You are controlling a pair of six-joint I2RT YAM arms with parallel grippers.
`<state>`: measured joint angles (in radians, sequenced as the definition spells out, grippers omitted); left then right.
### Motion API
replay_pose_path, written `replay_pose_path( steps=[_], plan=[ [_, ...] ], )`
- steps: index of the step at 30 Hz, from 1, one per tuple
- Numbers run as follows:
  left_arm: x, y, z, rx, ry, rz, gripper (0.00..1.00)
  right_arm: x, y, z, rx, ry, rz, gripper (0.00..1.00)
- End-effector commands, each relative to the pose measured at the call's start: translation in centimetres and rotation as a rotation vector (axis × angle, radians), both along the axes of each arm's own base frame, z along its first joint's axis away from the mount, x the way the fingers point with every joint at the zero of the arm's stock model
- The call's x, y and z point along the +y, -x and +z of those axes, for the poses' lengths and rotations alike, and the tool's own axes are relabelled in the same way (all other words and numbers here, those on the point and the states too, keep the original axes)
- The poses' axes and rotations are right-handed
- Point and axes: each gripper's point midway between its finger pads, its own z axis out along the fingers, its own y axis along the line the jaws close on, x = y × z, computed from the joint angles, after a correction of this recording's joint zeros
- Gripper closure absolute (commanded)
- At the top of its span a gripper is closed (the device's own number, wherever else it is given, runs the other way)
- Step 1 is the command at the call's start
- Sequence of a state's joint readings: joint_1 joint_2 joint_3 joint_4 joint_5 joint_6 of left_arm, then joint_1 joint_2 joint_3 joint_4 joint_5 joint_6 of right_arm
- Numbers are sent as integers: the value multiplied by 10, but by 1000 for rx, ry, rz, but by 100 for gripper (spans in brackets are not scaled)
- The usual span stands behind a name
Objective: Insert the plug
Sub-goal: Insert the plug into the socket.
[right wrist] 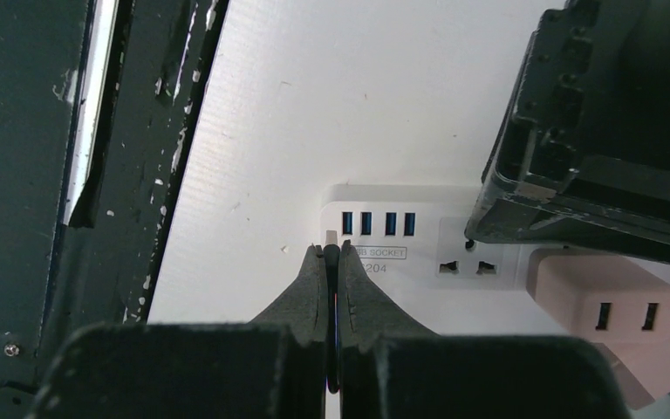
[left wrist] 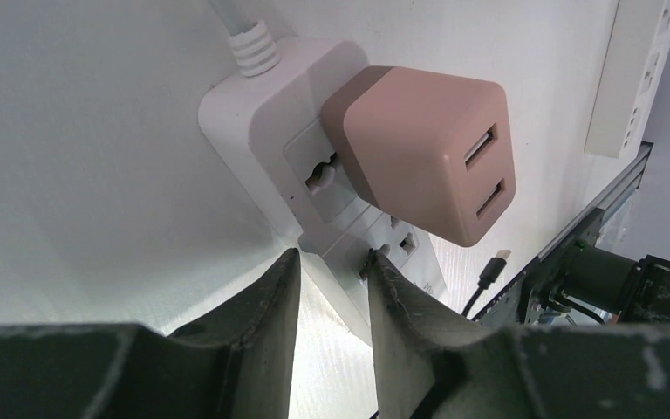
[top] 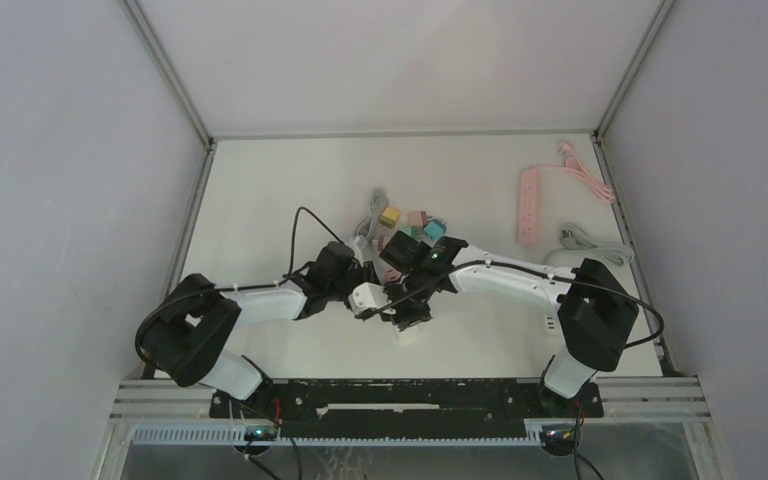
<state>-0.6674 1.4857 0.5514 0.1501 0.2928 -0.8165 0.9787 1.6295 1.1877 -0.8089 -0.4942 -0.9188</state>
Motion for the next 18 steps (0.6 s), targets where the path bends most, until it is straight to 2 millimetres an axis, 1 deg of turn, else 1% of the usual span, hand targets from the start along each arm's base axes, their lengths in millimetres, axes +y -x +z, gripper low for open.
replay_pose_path(
  steps=[1,4,6,11,18],
  plan=[
    [19,8,-24,49,-82,29,63,8,-4,5,-29,-11,37,100],
    [19,8,-23,48,-82,26,63,9,-5,-2,-24,0,40,100],
    [18,7,-22,46,-80,24,63,14,-10,2,-35,-10,39,100],
    [18,8,-22,48,-79,18,63,17,-16,-2,-57,1,38,100],
    [17,8,-21,46,-77,16,63,16,-14,-10,-63,48,61,100]
  ],
)
